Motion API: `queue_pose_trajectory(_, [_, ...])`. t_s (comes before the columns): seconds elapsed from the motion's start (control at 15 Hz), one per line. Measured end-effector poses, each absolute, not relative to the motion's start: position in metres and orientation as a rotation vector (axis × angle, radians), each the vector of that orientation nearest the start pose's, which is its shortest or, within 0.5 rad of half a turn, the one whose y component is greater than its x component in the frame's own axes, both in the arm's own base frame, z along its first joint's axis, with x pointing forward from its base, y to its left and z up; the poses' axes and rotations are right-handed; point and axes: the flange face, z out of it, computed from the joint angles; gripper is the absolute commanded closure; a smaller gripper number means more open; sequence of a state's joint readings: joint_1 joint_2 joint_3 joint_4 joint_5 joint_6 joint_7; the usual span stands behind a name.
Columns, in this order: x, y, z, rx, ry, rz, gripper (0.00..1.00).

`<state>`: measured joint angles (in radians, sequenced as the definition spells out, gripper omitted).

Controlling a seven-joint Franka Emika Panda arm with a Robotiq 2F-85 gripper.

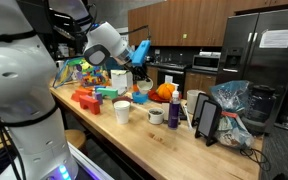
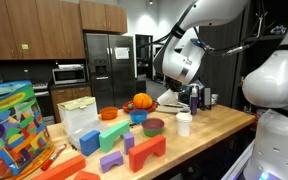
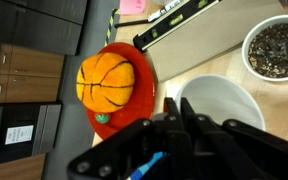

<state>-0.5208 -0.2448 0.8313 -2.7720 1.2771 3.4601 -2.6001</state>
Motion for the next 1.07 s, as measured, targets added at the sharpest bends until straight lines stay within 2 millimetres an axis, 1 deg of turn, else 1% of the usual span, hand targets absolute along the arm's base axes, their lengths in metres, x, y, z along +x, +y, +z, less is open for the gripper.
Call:
queue_pose_trajectory(0.13, [0.377,0.007,0.344,1.649,1.700,0.378,0.98])
queue_pose_trajectory(0.33, [0.372,0.022,0.338,1.616,1.701,0.336,0.98])
queue_pose_trajectory(0.47, [0.369,0.028,0.335,1.597,1.695,0.304,0.98])
queue_pose_trajectory(0.73, [0.366,0.031,0.338,1.569,1.669,0.264,0.98])
queue_pose_trajectory(1.07, [0.369,0.023,0.350,1.550,1.663,0.251,0.98])
